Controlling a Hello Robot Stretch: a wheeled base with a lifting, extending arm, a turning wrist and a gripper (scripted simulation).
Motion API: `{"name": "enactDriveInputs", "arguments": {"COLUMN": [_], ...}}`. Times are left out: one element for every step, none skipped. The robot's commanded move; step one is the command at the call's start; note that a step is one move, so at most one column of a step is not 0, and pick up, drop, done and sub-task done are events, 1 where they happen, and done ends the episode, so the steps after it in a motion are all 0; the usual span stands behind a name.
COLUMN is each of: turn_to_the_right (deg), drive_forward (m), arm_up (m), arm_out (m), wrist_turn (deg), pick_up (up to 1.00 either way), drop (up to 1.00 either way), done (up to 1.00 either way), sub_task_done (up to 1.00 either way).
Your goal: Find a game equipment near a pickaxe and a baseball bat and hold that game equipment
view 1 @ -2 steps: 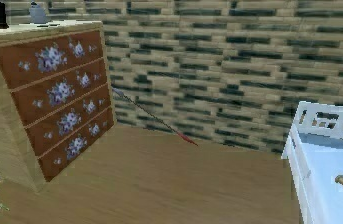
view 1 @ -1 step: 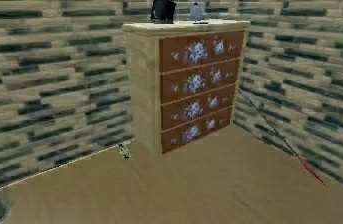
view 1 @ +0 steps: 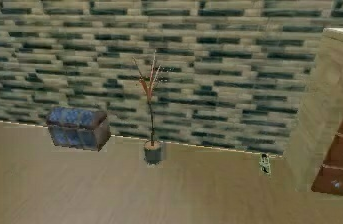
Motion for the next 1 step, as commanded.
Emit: {"name": "enactDriveInputs", "arguments": {"turn_to_the_right": [45.0], "drive_forward": [0.00], "arm_up": [0.00], "arm_out": [0.00], "wrist_turn": [0.0], "pick_up": [0.00], "drop": [0.00], "done": [0.00], "sub_task_done": [0.00]}}
